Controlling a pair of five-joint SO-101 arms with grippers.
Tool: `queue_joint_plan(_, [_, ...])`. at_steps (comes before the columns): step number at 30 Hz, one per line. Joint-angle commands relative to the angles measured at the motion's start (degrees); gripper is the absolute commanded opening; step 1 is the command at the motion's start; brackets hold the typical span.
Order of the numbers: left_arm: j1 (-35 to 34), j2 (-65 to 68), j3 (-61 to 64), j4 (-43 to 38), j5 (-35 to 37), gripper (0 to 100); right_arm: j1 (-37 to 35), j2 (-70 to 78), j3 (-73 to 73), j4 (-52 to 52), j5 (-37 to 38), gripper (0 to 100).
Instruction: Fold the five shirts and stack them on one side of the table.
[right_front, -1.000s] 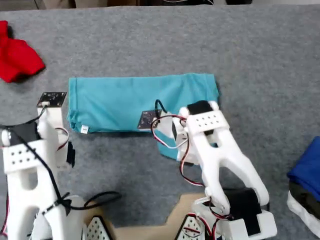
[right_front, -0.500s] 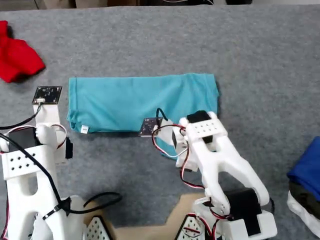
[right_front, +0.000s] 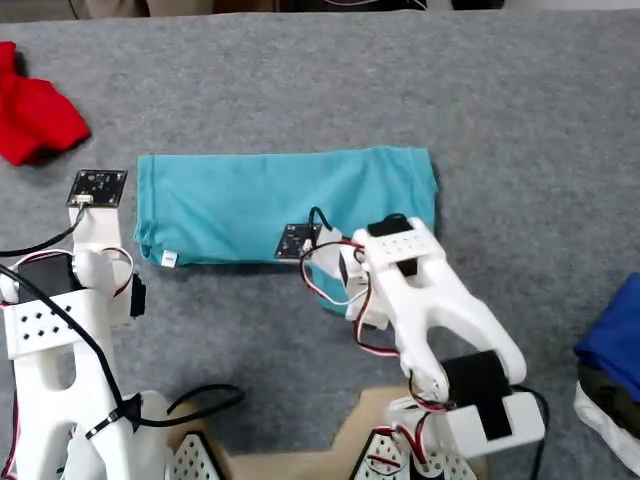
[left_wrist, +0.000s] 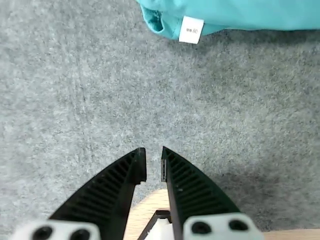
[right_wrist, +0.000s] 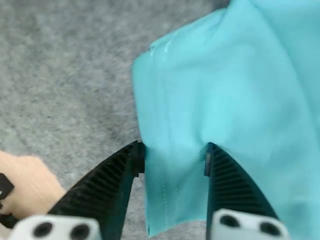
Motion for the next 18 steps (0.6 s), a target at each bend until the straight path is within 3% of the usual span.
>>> queue_joint_plan(1, [-0.3,-1.1,-0.7,-0.6,-1.1,7,-0.2,4.1,-2.7,0.8,-0.2,22.8])
queue_joint_plan(5, [-0.4,-1.1,-0.8,-0.6,-1.1,7,-0.1,6.6,-4.7,1.6,-0.5,20.4])
queue_joint_plan(11, [-0.5,-1.1,-0.8,-0.4,-1.1,7,0.1,7.6,-5.8,1.3,-0.5,5.0])
queue_joint_plan(18, [-0.5,-1.1,-0.8,-0.3,-3.0,7,4.1,7.5,-8.0,0.5,-0.7,3.4])
